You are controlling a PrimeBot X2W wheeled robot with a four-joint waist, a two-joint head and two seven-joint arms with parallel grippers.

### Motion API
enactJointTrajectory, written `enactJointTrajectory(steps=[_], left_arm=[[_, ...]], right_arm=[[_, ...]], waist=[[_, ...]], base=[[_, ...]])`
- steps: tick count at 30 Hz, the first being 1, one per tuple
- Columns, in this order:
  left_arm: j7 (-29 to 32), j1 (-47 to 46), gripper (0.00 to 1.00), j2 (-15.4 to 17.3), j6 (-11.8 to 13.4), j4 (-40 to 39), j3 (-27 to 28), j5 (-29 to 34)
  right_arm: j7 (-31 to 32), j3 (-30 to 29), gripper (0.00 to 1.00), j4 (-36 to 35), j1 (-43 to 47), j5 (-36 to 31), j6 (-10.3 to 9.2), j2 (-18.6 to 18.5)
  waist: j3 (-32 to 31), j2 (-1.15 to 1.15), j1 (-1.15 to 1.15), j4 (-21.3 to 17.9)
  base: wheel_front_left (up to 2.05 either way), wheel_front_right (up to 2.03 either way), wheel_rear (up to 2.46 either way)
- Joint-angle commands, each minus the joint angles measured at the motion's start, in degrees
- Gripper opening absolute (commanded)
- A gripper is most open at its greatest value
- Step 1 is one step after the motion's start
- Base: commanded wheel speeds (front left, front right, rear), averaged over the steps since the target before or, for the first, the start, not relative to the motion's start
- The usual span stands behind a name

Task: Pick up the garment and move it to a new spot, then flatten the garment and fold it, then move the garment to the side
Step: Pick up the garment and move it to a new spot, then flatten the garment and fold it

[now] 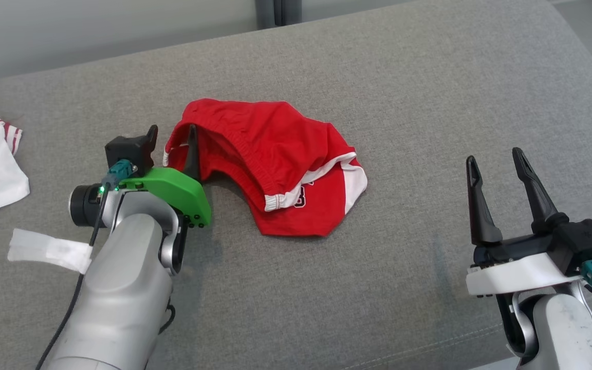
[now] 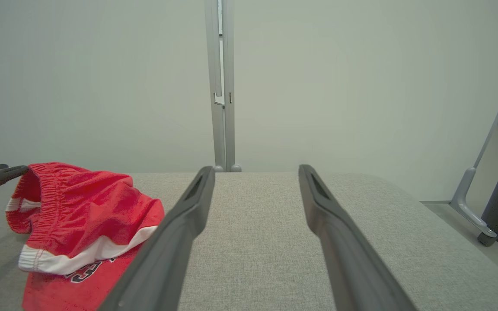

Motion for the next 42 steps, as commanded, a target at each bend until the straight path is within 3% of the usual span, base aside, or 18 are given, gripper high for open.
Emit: enactJointTrajectory(steps=[1,11,15,20,26,33,42], left_arm=[[-0.03,2.21,1.0,-0.12,-0.55,-1.22,0.29,0.73],[-0.03,14.17,1.0,-1.58,-5.21,-10.65,-1.46,0.0],[-0.04,17.68,1.0,-1.6,-6.08,-14.49,-7.44,-4.75],[-0.03,18.36,1.0,-1.58,-4.48,-15.56,-15.03,-9.08],[-0.03,15.79,1.0,-1.55,-2.14,-13.06,-19.64,-12.48],[-0.02,12.55,1.0,-1.55,0.25,-7.55,-19.28,-14.93],[-0.02,11.3,1.0,-1.55,2.48,-5.0,-15.91,-15.13]], right_arm=[[-0.16,-0.16,1.0,0.37,1.26,-0.4,0.0,-0.21],[-0.16,-0.45,1.0,1.25,4.36,-0.41,0.0,-0.21],[-0.16,-0.33,1.0,1.34,4.97,-0.41,0.0,-0.22],[-0.16,-0.07,1.0,1.35,4.84,-0.49,0.0,-0.22],[-0.16,0.26,1.0,1.32,4.16,-0.5,0.0,-0.21],[-0.16,-0.14,1.0,0.98,3.13,-0.47,0.0,-0.2],[-0.16,-0.3,1.0,0.99,2.82,-0.1,0.0,-0.2]], waist=[[-2.75,0.0,0.0,2.12],[-7.81,0.0,0.0,3.79],[-8.49,0.0,0.0,2.95],[-8.13,0.0,0.0,0.91],[-6.88,0.0,0.0,-2.29],[-4.84,0.0,0.0,-5.44],[-4.02,0.0,0.0,-6.02]], base=[[0.0,0.0,0.0],[0.0,0.0,0.0],[0.0,0.0,0.0],[0.0,0.0,0.0],[0.0,0.0,0.0],[0.0,0.0,0.0],[0.0,0.0,0.0]])
